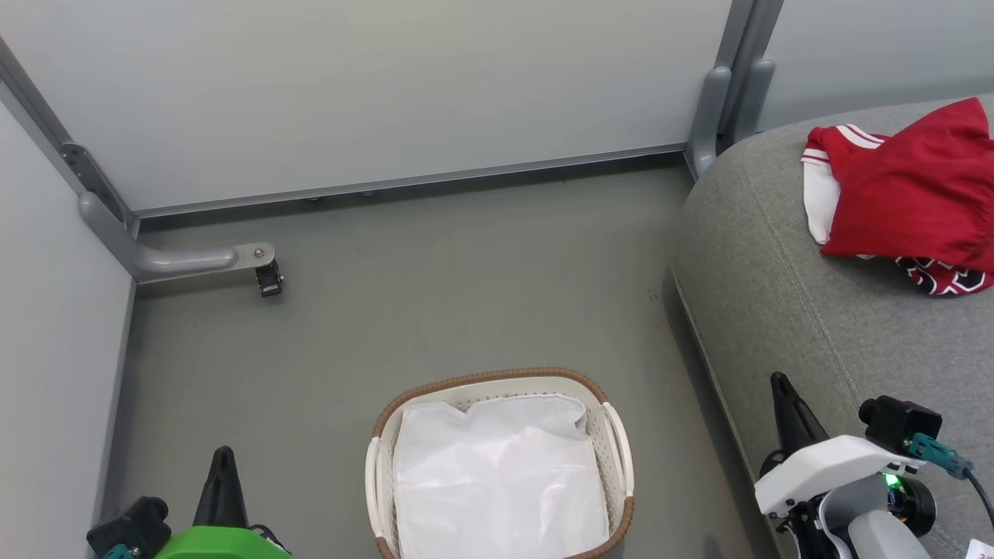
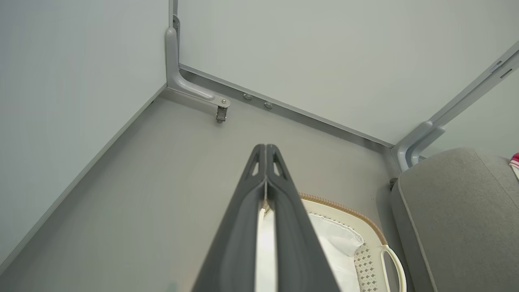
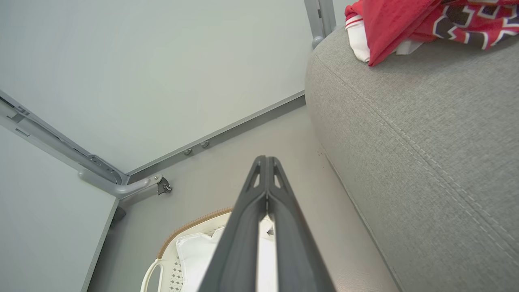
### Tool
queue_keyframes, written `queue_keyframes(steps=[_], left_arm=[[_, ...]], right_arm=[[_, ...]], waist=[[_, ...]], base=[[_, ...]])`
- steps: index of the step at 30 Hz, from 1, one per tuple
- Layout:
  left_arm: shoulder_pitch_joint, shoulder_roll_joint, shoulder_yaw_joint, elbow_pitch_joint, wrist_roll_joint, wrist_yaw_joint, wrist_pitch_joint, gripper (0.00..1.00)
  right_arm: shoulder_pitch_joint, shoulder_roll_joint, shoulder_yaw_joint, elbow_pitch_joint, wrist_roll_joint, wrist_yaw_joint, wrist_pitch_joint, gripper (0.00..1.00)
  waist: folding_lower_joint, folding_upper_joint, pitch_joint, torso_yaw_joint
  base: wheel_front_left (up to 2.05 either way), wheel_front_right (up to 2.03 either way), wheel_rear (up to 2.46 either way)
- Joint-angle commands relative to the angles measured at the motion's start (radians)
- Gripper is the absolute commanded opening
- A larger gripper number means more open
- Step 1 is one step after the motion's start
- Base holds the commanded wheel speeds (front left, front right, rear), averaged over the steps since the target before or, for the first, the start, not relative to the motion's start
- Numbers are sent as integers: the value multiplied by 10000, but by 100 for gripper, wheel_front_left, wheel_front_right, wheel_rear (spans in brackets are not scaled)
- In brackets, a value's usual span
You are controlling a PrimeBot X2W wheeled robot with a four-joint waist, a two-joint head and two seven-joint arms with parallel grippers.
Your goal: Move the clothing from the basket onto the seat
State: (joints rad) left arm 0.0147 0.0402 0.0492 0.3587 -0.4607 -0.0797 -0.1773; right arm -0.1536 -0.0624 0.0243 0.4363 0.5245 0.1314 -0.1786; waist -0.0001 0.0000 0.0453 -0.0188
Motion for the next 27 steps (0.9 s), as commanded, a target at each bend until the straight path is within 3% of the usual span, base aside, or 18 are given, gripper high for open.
queue_keyframes(steps=[1,27], left_arm=[[-307,51,51,-201,-458,-52,80,0],[-656,80,261,-547,-4241,-216,1051,0]], right_arm=[[-50,-35,-82,-235,422,-2,91,0],[124,12,-531,-838,4007,-4,1059,0]], waist=[[1,0,-6,3],[1,0,-107,48]], base=[[0,0,0],[0,0,0]])
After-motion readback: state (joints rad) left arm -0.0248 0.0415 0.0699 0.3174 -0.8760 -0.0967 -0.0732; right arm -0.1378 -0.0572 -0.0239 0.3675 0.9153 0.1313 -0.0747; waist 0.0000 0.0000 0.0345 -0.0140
